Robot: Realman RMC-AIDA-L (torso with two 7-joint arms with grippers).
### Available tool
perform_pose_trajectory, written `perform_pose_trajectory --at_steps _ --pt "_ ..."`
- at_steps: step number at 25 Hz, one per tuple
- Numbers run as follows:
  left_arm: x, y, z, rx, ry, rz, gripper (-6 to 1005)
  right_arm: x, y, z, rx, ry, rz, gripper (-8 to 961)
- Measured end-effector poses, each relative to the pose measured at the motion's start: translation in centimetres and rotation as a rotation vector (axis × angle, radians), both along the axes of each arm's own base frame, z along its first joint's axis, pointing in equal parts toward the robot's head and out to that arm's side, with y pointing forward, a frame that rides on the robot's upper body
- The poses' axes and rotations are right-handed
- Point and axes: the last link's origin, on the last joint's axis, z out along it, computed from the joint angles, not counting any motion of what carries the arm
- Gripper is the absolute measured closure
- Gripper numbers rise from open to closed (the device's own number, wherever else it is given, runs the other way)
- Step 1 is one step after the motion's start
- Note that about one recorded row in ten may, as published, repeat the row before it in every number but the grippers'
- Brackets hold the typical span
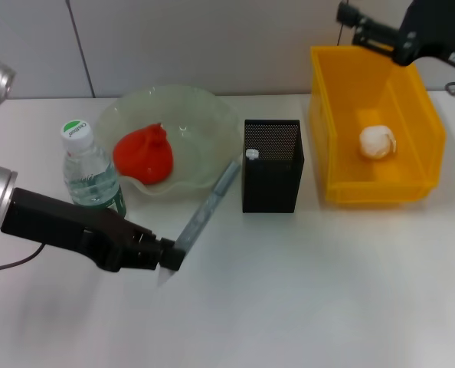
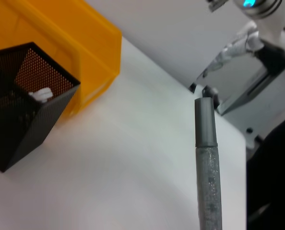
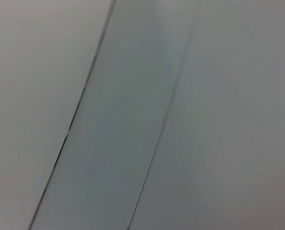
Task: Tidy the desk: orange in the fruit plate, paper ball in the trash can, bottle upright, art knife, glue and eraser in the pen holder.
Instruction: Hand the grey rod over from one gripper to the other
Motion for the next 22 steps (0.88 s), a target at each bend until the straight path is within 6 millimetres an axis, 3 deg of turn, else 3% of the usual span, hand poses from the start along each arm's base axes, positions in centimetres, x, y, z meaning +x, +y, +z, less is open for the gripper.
perform_pose_trajectory --at_steps 7,13,22 --pt "0.5 0.2 0.2 -0.013 -0.069 0.116 846 0.6 -1.1 -1.0 0.164 -0.135 0.158 200" --pt "-0.6 0.6 0.7 -0.028 -0.168 0.316 847 1.3 -2.9 -3.1 0.318 -0.252 0.339 201" --pt "-0.5 0.5 0.8 -0.064 -0.251 0.401 847 1.6 -4.1 -5.4 0.433 -0.348 0.481 202"
